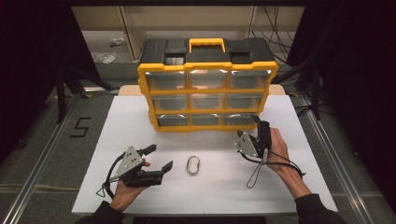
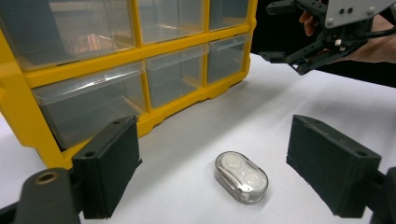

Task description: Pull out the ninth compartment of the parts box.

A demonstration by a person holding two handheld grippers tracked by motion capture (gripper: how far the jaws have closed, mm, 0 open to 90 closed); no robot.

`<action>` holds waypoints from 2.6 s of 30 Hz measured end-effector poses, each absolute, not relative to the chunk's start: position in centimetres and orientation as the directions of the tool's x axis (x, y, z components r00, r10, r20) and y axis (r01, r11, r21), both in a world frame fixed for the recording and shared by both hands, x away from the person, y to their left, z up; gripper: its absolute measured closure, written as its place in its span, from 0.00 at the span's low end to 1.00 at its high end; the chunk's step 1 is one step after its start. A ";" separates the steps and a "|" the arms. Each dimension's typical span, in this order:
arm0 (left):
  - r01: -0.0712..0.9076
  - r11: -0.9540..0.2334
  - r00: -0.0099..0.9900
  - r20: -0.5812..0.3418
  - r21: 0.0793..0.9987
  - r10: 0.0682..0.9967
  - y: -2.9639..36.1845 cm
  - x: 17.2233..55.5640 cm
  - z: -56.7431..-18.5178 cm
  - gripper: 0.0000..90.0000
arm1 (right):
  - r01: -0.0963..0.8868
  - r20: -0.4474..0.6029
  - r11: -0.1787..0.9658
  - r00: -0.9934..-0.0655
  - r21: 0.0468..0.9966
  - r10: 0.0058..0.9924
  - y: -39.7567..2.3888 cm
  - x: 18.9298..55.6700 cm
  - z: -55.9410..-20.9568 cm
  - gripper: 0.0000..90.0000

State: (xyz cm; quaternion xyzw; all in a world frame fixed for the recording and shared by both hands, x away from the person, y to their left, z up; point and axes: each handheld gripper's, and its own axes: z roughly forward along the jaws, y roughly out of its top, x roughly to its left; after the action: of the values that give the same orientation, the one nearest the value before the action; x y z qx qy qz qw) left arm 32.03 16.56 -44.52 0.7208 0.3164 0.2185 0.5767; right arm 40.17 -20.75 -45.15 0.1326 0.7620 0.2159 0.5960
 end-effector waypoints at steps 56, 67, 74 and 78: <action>0.207 -0.133 0.708 -0.054 0.969 0.704 16.4 32.0 -44.5 0.19 | -0.080 -0.988 0.986 -0.069 0.146 0.140 -20.4 44.5 -48.0 0.47; 0.207 -0.135 0.709 -0.053 0.969 0.703 16.3 32.0 -44.5 0.19 | -0.083 -0.991 0.988 -0.055 0.128 0.124 -20.2 44.9 -48.2 0.52; 0.207 -0.138 0.709 -0.051 0.969 0.703 16.3 32.0 -44.5 0.19 | -0.089 -0.993 0.989 -0.042 0.118 0.115 -20.1 45.0 -48.4 0.55; 0.207 -0.138 0.709 -0.051 0.969 0.704 16.3 32.0 -44.5 0.19 | -0.093 -0.993 0.989 -0.031 0.116 0.114 -20.1 45.0 -48.3 0.58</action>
State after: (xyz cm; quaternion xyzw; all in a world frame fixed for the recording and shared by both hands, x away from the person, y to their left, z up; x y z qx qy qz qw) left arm 32.05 16.30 -44.54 0.7229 0.3149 0.2156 0.5760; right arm 44.95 -20.09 -48.31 0.0073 0.7141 0.0743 0.6961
